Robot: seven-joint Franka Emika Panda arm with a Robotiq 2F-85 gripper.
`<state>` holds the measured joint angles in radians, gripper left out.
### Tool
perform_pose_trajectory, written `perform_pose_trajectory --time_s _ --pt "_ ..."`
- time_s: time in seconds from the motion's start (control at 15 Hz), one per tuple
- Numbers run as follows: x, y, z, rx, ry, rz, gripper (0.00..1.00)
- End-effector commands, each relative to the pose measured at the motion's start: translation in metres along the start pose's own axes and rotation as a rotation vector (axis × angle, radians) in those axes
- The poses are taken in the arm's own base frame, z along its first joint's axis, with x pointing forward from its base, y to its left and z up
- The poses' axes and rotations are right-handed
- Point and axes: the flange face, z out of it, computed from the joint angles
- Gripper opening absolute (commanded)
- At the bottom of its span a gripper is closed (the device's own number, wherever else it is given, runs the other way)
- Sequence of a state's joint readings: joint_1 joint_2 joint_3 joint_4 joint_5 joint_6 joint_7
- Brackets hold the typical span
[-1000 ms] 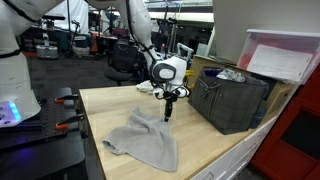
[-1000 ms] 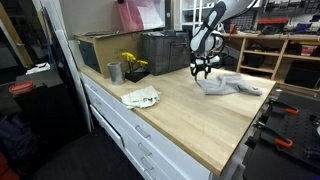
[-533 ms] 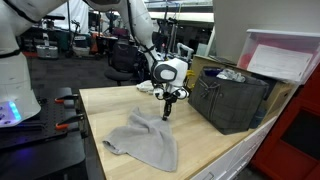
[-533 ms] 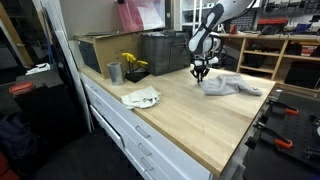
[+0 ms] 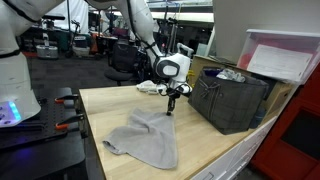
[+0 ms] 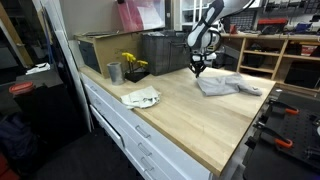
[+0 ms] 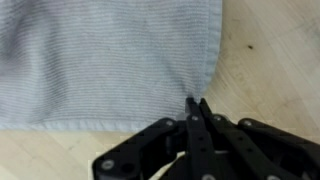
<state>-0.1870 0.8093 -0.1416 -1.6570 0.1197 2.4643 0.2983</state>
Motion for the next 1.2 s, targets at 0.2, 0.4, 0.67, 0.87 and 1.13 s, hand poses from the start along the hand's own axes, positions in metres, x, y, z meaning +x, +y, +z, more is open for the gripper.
perform_pose_trajectory --time_s 0.2,0.4,0.67,0.87,1.13 --pt "0.014 -0.065 -0.064 0.188 -0.007 0.007 0.01" --pt "0.008 -0.100 -0.084 0.261 -0.037 -0.020 0.01" --pt "-0.017 -0.139 -0.093 0.316 -0.076 -0.087 0.01" --pt "-0.036 -0.161 -0.090 0.336 -0.098 -0.145 0.01" --pt "-0.044 -0.170 -0.089 0.319 -0.095 -0.158 0.28"
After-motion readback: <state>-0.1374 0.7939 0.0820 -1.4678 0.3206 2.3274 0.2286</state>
